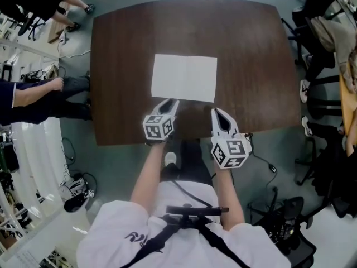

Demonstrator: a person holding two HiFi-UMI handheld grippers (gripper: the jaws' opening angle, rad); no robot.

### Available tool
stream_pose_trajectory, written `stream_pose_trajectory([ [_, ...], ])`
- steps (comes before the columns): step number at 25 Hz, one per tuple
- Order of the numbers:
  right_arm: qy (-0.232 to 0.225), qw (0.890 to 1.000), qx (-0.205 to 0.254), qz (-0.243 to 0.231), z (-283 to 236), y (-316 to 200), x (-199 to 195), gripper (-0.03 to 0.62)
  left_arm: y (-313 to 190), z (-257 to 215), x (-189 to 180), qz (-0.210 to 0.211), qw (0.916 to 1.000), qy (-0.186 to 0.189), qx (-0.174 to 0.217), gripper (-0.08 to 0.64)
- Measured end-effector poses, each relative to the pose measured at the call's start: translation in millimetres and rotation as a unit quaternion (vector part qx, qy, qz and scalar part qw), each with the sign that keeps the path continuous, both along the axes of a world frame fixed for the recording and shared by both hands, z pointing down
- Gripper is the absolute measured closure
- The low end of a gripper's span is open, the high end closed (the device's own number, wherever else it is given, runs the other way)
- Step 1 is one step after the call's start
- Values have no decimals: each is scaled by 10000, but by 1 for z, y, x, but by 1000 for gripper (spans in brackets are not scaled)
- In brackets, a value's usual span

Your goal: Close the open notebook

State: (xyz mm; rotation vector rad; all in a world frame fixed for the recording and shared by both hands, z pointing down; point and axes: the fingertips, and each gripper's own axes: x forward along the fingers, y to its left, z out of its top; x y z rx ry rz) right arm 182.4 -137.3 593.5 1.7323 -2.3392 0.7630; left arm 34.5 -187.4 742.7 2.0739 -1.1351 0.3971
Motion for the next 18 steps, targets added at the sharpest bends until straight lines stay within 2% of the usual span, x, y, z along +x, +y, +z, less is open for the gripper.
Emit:
stream_pose_trajectory([
  [1, 0, 10000, -4, -41, 0, 0, -3, 589, -5, -1, -13, -151, 9999, -37, 46, 436],
  [4, 4, 9999, -23, -136, 0, -1, -11, 589, -22, -2, -50, -468, 9985, -239, 132, 349],
  [10, 45, 9997, -30, -221, 1, -1, -14, 589, -52, 15, -99, -526, 9961, -709, -75, 345],
  [18, 84, 9998, -83, -184, 5, -1, -7, 589, -63, 40, -104, -398, 9937, -893, -546, 348],
])
